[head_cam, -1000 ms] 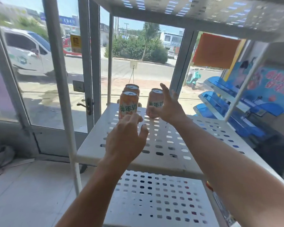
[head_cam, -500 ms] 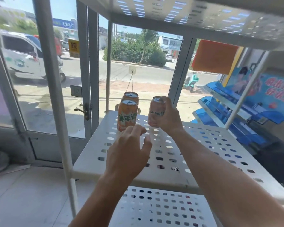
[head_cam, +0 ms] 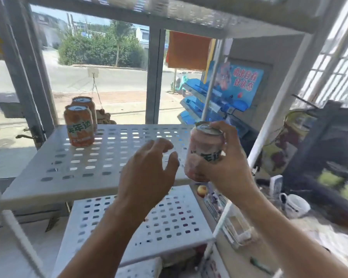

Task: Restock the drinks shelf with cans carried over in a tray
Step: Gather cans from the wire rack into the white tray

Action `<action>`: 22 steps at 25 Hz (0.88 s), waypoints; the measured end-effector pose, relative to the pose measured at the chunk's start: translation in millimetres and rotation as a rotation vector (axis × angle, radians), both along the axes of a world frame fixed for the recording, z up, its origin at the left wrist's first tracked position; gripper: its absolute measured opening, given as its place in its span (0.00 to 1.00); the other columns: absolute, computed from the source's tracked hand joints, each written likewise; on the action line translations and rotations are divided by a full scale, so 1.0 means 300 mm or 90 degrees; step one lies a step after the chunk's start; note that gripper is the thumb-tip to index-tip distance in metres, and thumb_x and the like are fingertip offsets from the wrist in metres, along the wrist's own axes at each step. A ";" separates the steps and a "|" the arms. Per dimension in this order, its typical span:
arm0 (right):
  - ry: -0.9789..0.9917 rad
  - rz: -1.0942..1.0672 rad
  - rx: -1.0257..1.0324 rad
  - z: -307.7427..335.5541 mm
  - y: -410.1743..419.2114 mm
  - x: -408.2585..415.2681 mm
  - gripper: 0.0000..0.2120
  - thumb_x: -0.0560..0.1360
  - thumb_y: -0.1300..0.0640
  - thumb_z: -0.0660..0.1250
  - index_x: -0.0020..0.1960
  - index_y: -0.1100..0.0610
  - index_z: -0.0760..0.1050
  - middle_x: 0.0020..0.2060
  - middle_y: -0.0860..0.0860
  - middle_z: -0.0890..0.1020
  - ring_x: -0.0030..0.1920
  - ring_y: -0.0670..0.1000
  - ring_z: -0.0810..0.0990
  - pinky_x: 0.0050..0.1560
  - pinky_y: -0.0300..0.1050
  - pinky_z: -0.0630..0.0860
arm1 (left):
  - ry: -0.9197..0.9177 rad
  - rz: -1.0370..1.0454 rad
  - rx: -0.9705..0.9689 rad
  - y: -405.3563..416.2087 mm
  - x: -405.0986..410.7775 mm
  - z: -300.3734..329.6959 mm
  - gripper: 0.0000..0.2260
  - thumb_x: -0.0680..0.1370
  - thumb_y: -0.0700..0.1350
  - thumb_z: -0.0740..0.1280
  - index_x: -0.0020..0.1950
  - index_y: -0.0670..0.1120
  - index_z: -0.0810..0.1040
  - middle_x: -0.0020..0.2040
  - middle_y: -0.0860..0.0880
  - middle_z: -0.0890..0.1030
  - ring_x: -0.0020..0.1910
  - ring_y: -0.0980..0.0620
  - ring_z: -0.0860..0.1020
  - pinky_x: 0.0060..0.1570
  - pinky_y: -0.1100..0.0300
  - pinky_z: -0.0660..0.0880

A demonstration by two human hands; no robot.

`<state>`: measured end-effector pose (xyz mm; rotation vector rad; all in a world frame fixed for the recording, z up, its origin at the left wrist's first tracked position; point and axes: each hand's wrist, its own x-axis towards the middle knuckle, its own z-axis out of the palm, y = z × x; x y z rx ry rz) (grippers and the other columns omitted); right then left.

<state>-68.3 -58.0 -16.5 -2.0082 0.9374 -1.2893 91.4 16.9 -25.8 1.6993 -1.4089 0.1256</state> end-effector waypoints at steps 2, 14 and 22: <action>0.006 -0.047 0.016 -0.026 0.060 -0.175 0.32 0.62 0.46 0.76 0.60 0.32 0.66 0.58 0.48 0.76 0.56 0.51 0.79 0.54 0.57 0.79 | -0.005 -0.055 0.019 -0.005 -0.138 -0.016 0.09 0.79 0.54 0.61 0.56 0.55 0.75 0.54 0.57 0.79 0.51 0.54 0.77 0.47 0.56 0.74; 0.027 -0.363 0.129 -0.295 0.427 -0.957 0.31 0.69 0.49 0.76 0.66 0.43 0.64 0.58 0.49 0.77 0.56 0.45 0.76 0.50 0.27 0.69 | -0.097 -0.371 0.118 0.047 -0.852 -0.265 0.07 0.78 0.51 0.62 0.53 0.51 0.75 0.49 0.51 0.79 0.46 0.49 0.78 0.43 0.52 0.76; 0.031 -0.544 0.503 -0.652 0.602 -1.251 0.38 0.63 0.40 0.78 0.66 0.43 0.62 0.65 0.52 0.73 0.59 0.52 0.76 0.59 0.53 0.77 | -0.142 -0.489 0.224 0.096 -1.096 -0.423 0.10 0.80 0.55 0.59 0.56 0.53 0.73 0.53 0.54 0.77 0.49 0.51 0.77 0.42 0.52 0.76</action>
